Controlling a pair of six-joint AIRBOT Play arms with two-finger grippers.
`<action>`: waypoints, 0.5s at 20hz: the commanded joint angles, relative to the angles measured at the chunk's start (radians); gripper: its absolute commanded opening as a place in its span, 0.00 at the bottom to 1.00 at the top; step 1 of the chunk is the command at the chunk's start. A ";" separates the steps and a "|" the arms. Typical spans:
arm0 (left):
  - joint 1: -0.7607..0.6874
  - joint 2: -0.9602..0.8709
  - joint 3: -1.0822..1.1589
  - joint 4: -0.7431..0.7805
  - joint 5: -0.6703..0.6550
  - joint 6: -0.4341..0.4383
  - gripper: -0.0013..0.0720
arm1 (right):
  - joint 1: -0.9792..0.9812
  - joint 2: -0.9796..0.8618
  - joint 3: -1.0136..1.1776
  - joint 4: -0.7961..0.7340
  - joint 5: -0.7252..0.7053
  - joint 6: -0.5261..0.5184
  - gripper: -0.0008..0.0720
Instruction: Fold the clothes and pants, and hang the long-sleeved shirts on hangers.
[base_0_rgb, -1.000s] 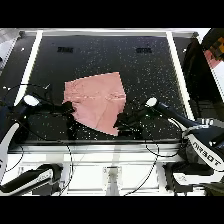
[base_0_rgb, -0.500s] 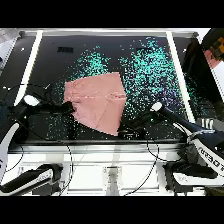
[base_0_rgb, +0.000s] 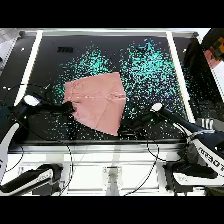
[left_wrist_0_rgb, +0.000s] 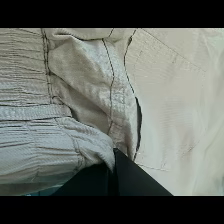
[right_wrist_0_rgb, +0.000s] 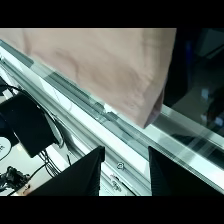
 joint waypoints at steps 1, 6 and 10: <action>0.000 0.000 0.001 0.000 0.000 0.003 0.03 | 0.001 -0.010 0.001 0.003 0.016 0.019 0.43; 0.000 0.000 0.001 0.000 0.000 0.004 0.03 | 0.001 -0.081 0.002 0.098 0.005 -0.023 0.43; 0.000 0.000 0.001 0.000 -0.004 0.004 0.03 | 0.000 -0.097 0.002 0.080 -0.032 -0.023 0.43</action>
